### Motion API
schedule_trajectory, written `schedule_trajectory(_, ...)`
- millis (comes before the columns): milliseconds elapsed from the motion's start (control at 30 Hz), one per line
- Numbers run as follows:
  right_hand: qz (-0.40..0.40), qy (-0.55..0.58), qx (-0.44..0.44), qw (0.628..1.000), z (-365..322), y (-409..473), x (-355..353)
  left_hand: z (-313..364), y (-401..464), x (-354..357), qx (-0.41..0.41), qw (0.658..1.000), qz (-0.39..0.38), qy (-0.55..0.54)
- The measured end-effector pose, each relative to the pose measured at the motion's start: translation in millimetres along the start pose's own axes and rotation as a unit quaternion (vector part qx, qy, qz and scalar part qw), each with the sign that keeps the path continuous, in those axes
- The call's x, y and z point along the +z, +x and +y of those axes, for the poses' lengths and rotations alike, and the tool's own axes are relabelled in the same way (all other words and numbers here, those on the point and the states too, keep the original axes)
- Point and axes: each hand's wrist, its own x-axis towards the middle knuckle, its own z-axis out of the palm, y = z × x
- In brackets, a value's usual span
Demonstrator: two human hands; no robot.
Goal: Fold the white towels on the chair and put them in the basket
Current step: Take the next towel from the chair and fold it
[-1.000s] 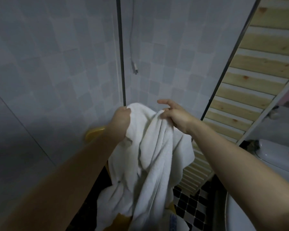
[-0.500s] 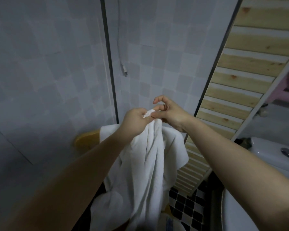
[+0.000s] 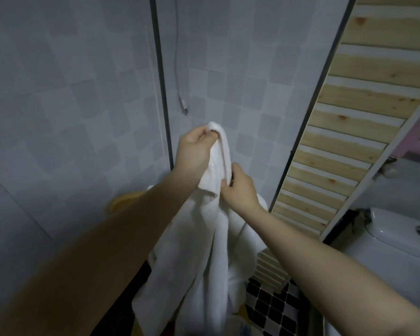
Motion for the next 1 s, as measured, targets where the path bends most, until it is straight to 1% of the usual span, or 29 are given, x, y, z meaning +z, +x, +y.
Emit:
schedule_trajectory(33, 0.044, 0.002, -0.007, 0.999, -12, 4, 0, 10, 2, 1, 0.015, 1.0, 0.0, -0.015)
schedule_trajectory(100, 0.094, 0.053, -0.03, 0.994, -38, 16, -6, 32, 7, 0, 0.03, 0.998, 0.011, -0.06)
schedule_trajectory(167, 0.113, 0.11, -0.06, 0.986, -58, 24, -17, 52, 10, -8, 0.033, 0.995, 0.017, -0.09)
schedule_trajectory(233, 0.112, 0.109, -0.102, 0.983, -64, 21, -23, 56, 9, -18, 0.028, 0.998, 0.008, -0.06)
schedule_trajectory(300, 0.095, 0.043, -0.14, 0.985, -58, 8, -18, 42, 1, -27, 0.006, 1.0, 0.001, -0.005)
schedule_trajectory(367, 0.077, -0.058, -0.163, 0.982, -45, -5, -9, 20, -10, -30, -0.024, 0.999, 0.001, 0.048)
schedule_trajectory(433, 0.049, -0.12, -0.147, 0.981, -34, -11, -2, -1, -19, -32, -0.048, 0.993, -0.003, 0.104)
schedule_trajectory(500, 0.018, -0.163, -0.104, 0.981, -21, -13, 2, -19, -24, -35, -0.056, 0.987, -0.004, 0.148)
schedule_trajectory(533, 0.009, -0.172, -0.08, 0.982, -15, -14, 3, -25, -27, -37, -0.056, 0.987, -0.004, 0.153)
schedule_trajectory(567, 0.009, -0.161, -0.06, 0.985, -8, -14, 4, -29, -31, -39, -0.057, 0.987, -0.008, 0.151)
schedule_trajectory(633, 0.033, -0.092, -0.04, 0.994, 3, -15, 5, -34, -38, -40, -0.06, 0.986, -0.02, 0.152)
schedule_trajectory(733, 0.075, -0.037, -0.031, 0.996, 13, -23, 4, -39, -43, -41, -0.072, 0.986, -0.029, 0.147)
schedule_trajectory(800, 0.063, 0.014, -0.02, 0.998, 16, -31, 4, -38, -42, -42, -0.09, 0.989, -0.013, 0.116)
schedule_trajectory(900, 0.051, 0.138, -0.023, 0.989, 17, -35, 4, -32, -39, -44, -0.105, 0.993, 0.034, 0.047)
schedule_trajectory(933, 0.044, 0.147, -0.044, 0.987, 15, -33, 3, -30, -39, -44, -0.107, 0.993, 0.045, 0.026)
schedule_trajectory(967, 0.027, 0.114, -0.073, 0.99, 14, -31, 0, -28, -39, -44, -0.109, 0.993, 0.054, 0.009)
schedule_trajectory(1000, -0.004, 0.049, -0.103, 0.993, 13, -29, -2, -25, -38, -43, -0.112, 0.992, 0.063, -0.005)
